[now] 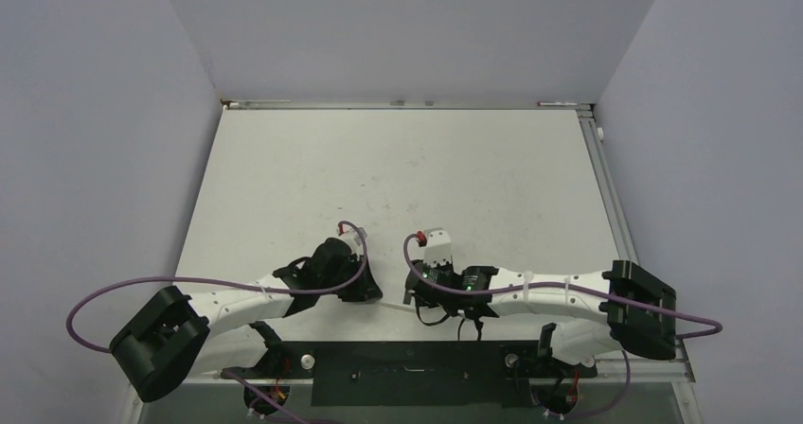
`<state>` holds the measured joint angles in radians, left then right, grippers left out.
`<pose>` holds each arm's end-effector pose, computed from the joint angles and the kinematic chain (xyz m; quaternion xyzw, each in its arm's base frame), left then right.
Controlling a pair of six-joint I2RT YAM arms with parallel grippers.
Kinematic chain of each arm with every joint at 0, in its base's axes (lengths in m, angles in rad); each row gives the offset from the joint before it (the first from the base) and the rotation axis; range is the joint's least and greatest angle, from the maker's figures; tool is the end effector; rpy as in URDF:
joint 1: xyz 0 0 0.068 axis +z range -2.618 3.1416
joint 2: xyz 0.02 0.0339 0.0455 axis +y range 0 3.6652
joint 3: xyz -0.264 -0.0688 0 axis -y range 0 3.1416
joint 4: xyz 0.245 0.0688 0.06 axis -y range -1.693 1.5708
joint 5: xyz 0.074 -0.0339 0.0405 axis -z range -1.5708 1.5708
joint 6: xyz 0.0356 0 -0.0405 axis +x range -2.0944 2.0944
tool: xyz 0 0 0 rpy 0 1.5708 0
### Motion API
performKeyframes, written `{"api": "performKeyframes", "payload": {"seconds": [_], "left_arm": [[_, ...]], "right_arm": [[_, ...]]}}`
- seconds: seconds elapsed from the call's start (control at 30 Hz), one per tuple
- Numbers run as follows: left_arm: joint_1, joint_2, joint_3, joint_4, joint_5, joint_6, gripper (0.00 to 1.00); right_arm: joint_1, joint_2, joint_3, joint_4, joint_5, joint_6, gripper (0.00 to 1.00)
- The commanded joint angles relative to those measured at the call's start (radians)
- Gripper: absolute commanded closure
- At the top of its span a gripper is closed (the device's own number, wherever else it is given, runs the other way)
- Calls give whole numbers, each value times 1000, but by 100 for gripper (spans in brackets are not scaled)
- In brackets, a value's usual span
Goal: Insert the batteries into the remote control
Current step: Load the battery cover into the remote control, then turn over the remote control at the center of the board.
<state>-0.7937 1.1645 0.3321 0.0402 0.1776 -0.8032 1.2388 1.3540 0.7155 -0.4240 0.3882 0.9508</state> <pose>0.1368 -0.1481 0.1376 0.0293 0.9217 -0.3280 0.2050 0.0935 0.2298 0.1801 -0.0883 0.9468 0.1337 0.2790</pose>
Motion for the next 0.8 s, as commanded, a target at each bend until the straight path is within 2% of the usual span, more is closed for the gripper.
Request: {"api": "performKeyframes", "payload": {"seconds": [0.0, 0.07, 0.13, 0.17, 0.27, 0.37, 0.67, 0.77], "left_arm": [[-14, -40, 53, -161, -94, 35, 75], [-12, -76, 74, -223, -129, 36, 69], [-10, -118, 92, -273, -158, 27, 59], [-9, -143, 99, -293, -166, 19, 55], [-5, -217, 97, -330, -170, -10, 50], [-2, -294, 75, -350, -169, -62, 44], [7, -531, -35, -359, -127, -205, 40], [9, -572, -55, -367, -109, -230, 39]], "right_arm": [[-16, -61, 105, -91, 45, -159, 56], [-31, -85, 120, -92, 16, -245, 51], [-50, -104, 126, -83, -47, -336, 45], [-60, -111, 126, -77, -103, -382, 38], [-89, -127, 117, -61, -221, -482, 21], [-128, -118, 100, -43, -358, -581, 11], [-223, 11, 86, 2, -588, -706, 10], [-226, 70, 101, 18, -601, -714, 10]]}}
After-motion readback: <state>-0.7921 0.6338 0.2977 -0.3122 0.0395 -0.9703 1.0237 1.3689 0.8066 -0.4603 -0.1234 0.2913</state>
